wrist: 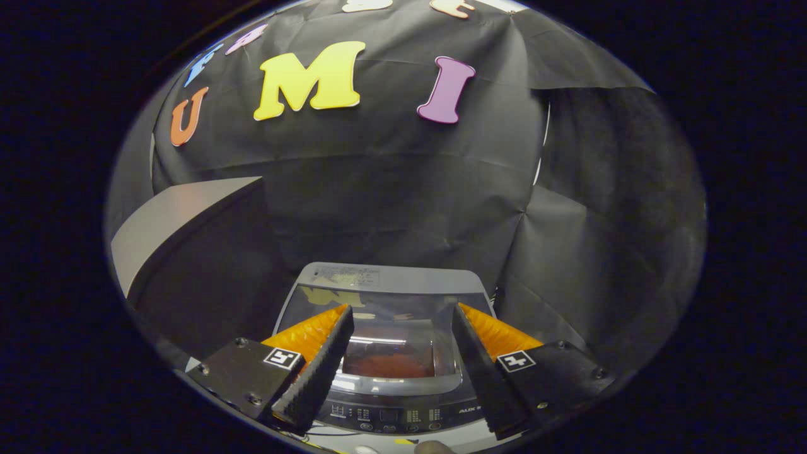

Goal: Put the clothes into the washing machine and then close the washing machine lid.

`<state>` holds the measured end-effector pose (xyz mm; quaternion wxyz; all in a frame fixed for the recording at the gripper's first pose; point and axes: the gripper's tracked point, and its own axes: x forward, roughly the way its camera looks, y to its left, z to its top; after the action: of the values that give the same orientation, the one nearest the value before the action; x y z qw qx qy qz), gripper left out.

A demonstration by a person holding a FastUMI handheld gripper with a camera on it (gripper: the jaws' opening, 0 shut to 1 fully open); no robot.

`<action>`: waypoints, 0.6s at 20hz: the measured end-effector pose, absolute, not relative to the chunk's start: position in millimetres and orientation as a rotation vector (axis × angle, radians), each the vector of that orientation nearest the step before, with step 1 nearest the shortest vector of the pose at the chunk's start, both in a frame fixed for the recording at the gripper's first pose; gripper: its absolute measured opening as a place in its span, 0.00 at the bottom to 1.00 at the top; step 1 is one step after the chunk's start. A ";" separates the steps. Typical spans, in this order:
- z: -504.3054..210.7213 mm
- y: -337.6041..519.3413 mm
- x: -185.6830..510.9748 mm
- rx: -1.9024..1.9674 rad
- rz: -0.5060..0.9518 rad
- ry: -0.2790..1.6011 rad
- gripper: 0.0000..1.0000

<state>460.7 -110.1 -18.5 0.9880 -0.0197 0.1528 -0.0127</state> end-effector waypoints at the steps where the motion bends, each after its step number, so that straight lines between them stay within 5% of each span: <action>1: -18.0 -111.6 447.7 -0.037 -0.027 0.296 0.98; 12: -1.2 -104.5 290.8 -0.013 -0.097 0.153 0.98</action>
<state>290.8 -104.5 -1.2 0.9959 -0.0066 0.0766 -0.0484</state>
